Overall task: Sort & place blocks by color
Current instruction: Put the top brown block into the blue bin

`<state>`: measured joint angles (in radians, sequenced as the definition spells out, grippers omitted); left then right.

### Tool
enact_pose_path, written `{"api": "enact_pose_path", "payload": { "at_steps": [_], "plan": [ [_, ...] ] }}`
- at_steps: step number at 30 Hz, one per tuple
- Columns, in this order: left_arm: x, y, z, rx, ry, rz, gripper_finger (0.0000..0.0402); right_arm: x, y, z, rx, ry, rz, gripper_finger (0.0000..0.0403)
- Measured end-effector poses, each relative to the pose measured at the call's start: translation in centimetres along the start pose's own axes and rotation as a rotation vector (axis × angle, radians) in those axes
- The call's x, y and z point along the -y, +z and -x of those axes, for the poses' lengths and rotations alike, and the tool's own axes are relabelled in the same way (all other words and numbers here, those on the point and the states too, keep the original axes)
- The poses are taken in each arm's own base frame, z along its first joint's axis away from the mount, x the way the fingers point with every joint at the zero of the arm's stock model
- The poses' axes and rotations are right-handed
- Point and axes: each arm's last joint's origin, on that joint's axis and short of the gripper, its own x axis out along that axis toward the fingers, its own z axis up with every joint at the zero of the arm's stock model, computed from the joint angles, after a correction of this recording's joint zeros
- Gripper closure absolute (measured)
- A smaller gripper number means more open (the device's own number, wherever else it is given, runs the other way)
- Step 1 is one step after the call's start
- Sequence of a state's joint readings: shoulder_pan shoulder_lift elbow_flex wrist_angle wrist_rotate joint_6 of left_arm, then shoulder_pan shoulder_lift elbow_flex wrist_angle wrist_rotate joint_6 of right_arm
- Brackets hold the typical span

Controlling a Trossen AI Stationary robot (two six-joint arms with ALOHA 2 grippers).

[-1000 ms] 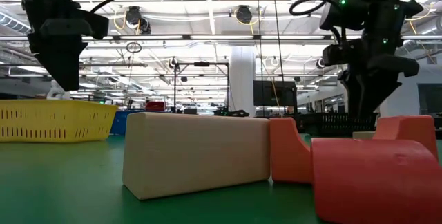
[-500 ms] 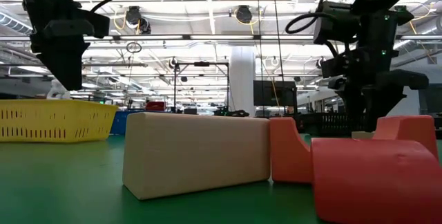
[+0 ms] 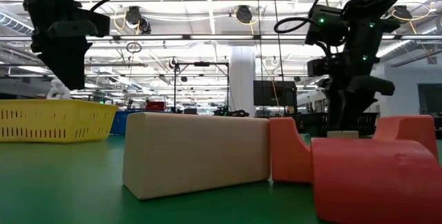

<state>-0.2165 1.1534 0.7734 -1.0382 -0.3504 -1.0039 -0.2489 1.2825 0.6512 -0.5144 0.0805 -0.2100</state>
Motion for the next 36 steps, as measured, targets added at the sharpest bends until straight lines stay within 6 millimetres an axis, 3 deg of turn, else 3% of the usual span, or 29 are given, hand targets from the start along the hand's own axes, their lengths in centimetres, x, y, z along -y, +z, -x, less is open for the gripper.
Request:
{"api": "enact_pose_path", "payload": {
  "at_steps": [7, 14, 30, 36],
  "plan": [
    [0.0, 0.0, 0.0, 0.000, 0.000, 0.000, 0.0179, 0.0, -0.2, 1.2, 0.013, 0.001, 0.129, 0.0190],
    [0.0, 0.1, 0.0, 0.016, 0.006, 0.001, 0.0179, -0.2, -0.8, 0.6, -0.041, 0.018, 0.247, 0.0190],
    [0.5, 0.4, 0.0, 0.049, -0.041, -0.009, 0.0179, -0.3, -0.2, -2.1, -0.095, 0.039, 0.281, 0.0190],
    [0.6, 0.5, 0.0, 0.056, -0.052, -0.004, 0.0179, -0.2, -0.3, -2.4, -0.111, 0.042, 0.207, 0.0203]
  ]
}}
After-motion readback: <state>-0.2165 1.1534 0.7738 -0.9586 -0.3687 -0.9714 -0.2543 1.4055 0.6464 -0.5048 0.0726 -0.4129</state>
